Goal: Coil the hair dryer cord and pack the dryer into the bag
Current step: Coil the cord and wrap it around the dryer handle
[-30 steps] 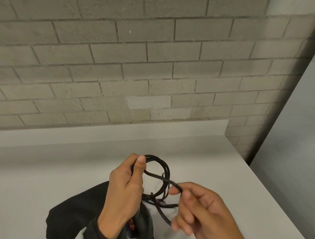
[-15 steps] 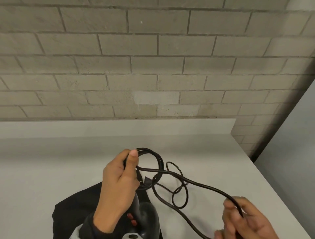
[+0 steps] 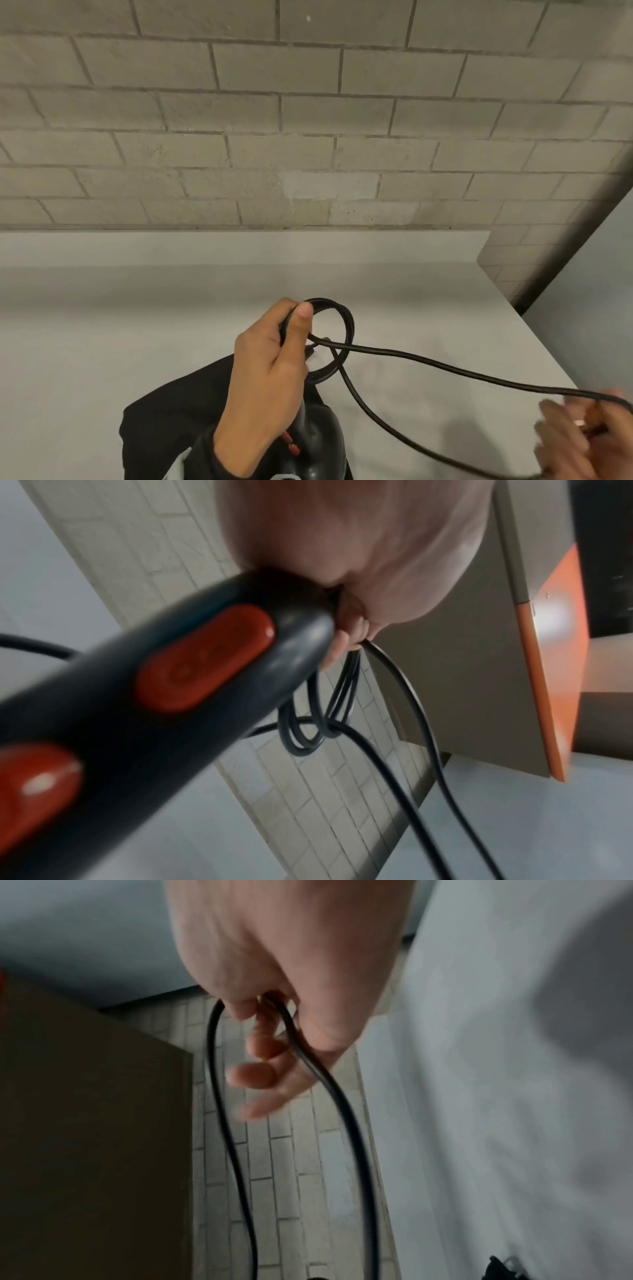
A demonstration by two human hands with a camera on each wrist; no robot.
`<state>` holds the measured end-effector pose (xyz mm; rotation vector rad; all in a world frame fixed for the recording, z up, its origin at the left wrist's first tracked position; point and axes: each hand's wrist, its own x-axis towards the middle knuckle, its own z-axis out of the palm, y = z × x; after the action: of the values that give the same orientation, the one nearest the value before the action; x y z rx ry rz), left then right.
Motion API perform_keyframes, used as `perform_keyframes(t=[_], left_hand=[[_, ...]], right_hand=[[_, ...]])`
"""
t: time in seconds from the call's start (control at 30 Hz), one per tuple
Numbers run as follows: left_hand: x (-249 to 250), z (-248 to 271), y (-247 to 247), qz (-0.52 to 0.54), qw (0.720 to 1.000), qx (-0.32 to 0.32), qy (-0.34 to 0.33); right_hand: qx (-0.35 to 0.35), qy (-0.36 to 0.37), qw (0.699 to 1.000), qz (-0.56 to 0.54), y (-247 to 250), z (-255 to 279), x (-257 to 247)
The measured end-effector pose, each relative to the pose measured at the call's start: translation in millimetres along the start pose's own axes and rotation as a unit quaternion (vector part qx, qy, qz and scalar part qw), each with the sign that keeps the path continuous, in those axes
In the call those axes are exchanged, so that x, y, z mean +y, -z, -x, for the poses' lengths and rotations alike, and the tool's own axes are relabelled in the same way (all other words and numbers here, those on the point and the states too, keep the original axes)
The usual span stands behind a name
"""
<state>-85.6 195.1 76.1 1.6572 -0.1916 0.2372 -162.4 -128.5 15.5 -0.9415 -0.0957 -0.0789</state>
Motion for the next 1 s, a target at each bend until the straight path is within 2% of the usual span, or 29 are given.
perform_keyframes(t=[0.07, 0.1, 0.13, 0.17, 0.2, 0.23, 0.27, 0.33, 0.4, 0.47, 0.5, 0.53, 0.6, 0.67, 0.73, 0.8, 0.83, 0.87, 0.9, 0.97, 1.0], left_hand=[[-1, -4, 2, 0.010, 1.000, 0.011, 0.003], [-3, -6, 5, 0.016, 1.000, 0.018, 0.007], [-4, -9, 8, 0.020, 0.999, 0.027, 0.014], [-5, -10, 12, 0.022, 0.999, 0.036, 0.022], [-5, -10, 15, 0.024, 0.998, 0.043, 0.031], [-5, -10, 16, 0.023, 0.998, 0.045, 0.037], [-3, -9, 16, 0.017, 0.998, 0.040, 0.040], [0, -6, 10, -0.004, 0.999, 0.028, 0.033], [4, -5, 2, -0.028, 0.999, 0.027, 0.017], [4, -4, -4, -0.049, 0.998, 0.032, 0.002], [4, -4, -6, -0.055, 0.998, 0.035, -0.001], [4, -4, -7, -0.061, 0.997, 0.038, -0.001], [5, -3, -10, -0.071, 0.997, 0.041, 0.000], [6, -3, -12, -0.080, 0.996, 0.048, -0.001], [5, -4, -15, -0.090, 0.994, 0.054, -0.003], [5, -4, -18, -0.096, 0.994, 0.055, -0.006], [6, -4, -20, -0.098, 0.994, 0.051, -0.008], [6, -4, -21, -0.102, 0.994, 0.047, -0.011], [6, -3, -22, -0.108, 0.993, 0.045, -0.015], [7, -2, -24, -0.120, 0.991, 0.047, -0.023], [7, -1, -24, -0.124, 0.991, 0.050, -0.026]], right_hand=[[-0.039, -0.020, 0.994, 0.105, 2, -2, -5], [-0.060, -0.043, 0.974, 0.213, 6, 0, -8], [-0.037, -0.094, 0.920, 0.378, 15, 2, -9], [0.022, -0.104, 0.843, 0.527, 26, 3, -15], [0.070, -0.110, 0.792, 0.597, 33, 2, -20], [0.065, -0.137, 0.738, 0.658, 40, -2, -25], [0.069, -0.172, 0.709, 0.680, 38, -6, -30], [0.117, -0.194, 0.723, 0.653, 42, -13, -31], [0.165, -0.169, 0.744, 0.625, 47, -14, -23], [0.142, -0.164, 0.794, 0.567, 36, -18, -8], [0.120, -0.167, 0.812, 0.547, 30, -21, 3], [0.105, -0.156, 0.816, 0.547, 20, -22, 10], [0.101, -0.040, 0.809, 0.577, -8, -23, 24], [0.066, 0.079, 0.837, 0.538, -57, -14, 33], [0.015, 0.133, 0.854, 0.503, -98, -7, 50], [0.004, 0.129, 0.848, 0.513, -123, -10, 65], [0.016, 0.120, 0.833, 0.541, -130, -15, 74], [0.009, 0.084, 0.813, 0.577, -134, -21, 81], [-0.016, 0.028, 0.810, 0.585, -136, -27, 84], [-0.047, -0.033, 0.869, 0.492, -139, -39, 79], [-0.072, -0.040, 0.886, 0.457, -137, -40, 71]])
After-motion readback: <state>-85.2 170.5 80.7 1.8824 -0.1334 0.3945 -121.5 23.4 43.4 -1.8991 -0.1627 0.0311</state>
